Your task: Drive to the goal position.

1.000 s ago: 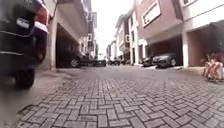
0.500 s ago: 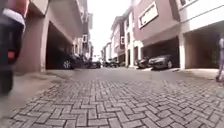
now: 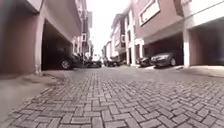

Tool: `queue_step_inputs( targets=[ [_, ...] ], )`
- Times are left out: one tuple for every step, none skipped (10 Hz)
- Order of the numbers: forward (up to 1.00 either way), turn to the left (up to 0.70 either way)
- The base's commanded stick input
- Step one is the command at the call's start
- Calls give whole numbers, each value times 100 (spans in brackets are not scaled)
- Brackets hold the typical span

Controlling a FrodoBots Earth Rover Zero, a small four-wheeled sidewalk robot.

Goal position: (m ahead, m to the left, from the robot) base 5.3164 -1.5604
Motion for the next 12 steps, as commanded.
queue_step_inputs(
  targets=[
    [69,35],
    [69,35],
    [69,34],
    [68,11],
    [68,7],
    [68,3],
    [68,3],
    [68,3],
    [68,3],
    [69,3],
    [69,3],
    [69,3]
  ],
)
